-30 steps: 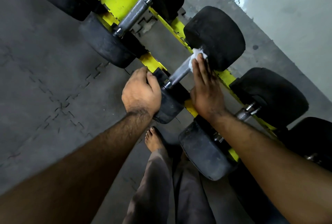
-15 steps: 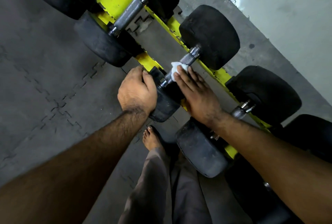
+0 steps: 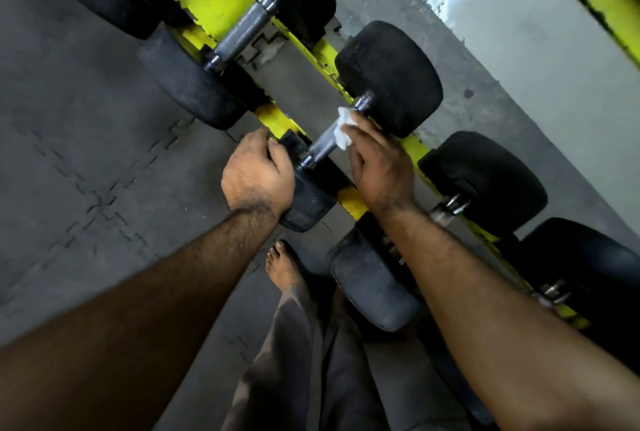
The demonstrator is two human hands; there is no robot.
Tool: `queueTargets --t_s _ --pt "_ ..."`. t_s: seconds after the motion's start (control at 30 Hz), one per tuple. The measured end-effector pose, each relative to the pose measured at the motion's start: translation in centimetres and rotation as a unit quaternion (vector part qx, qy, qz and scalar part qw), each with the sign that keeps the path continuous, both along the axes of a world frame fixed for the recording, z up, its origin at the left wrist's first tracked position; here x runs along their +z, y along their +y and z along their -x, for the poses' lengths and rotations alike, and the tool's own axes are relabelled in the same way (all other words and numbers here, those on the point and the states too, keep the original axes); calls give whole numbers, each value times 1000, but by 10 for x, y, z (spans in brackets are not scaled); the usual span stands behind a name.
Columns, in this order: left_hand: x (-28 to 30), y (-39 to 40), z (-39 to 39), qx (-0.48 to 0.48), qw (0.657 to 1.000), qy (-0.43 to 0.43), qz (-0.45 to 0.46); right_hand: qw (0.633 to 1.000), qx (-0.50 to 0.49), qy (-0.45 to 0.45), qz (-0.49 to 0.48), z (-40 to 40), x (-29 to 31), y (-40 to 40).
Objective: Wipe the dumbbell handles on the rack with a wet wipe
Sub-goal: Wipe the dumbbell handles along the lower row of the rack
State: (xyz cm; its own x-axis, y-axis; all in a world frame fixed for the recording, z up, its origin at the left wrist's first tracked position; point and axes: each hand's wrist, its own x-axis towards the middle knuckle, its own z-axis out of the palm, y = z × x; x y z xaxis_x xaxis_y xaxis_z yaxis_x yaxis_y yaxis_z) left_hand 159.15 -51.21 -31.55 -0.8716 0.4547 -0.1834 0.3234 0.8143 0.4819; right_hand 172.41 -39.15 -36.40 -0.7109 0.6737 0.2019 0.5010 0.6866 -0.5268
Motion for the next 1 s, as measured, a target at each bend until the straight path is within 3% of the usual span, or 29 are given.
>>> queueTargets --t_s 0.1,0.2,0.3,0.4,0.53,0.67,0.83,0.87,0.93,1.0 --pt "-1 0 0 -7 1000 0 -7 990 -89 47 95 12 8 -12" --pt "0 -1 0 -5 1000 3 -9 948 -197 80 237 14 16 -27" --pt "1 -1 0 -2 1000 3 -7 863 -322 136 365 15 21 -34" --pt "1 -1 1 -6 1000 4 -7 748 -425 187 474 19 19 -26" --pt "-2 -2 0 -5 1000 10 -11 632 -460 195 593 36 23 -10" --pt "-4 -2 1 -7 1000 13 -16 612 -464 161 620 61 34 6" --pt "-6 -3 3 -18 1000 12 -21 529 -508 244 635 86 27 27" --pt "-7 -3 3 -19 1000 11 -21 550 -488 221 640 92 25 27" --pt "-7 -3 3 -23 999 12 -26 559 -471 203 652 97 24 16" --pt "-7 -3 3 -26 999 14 -31 601 -446 118 652 91 22 6"
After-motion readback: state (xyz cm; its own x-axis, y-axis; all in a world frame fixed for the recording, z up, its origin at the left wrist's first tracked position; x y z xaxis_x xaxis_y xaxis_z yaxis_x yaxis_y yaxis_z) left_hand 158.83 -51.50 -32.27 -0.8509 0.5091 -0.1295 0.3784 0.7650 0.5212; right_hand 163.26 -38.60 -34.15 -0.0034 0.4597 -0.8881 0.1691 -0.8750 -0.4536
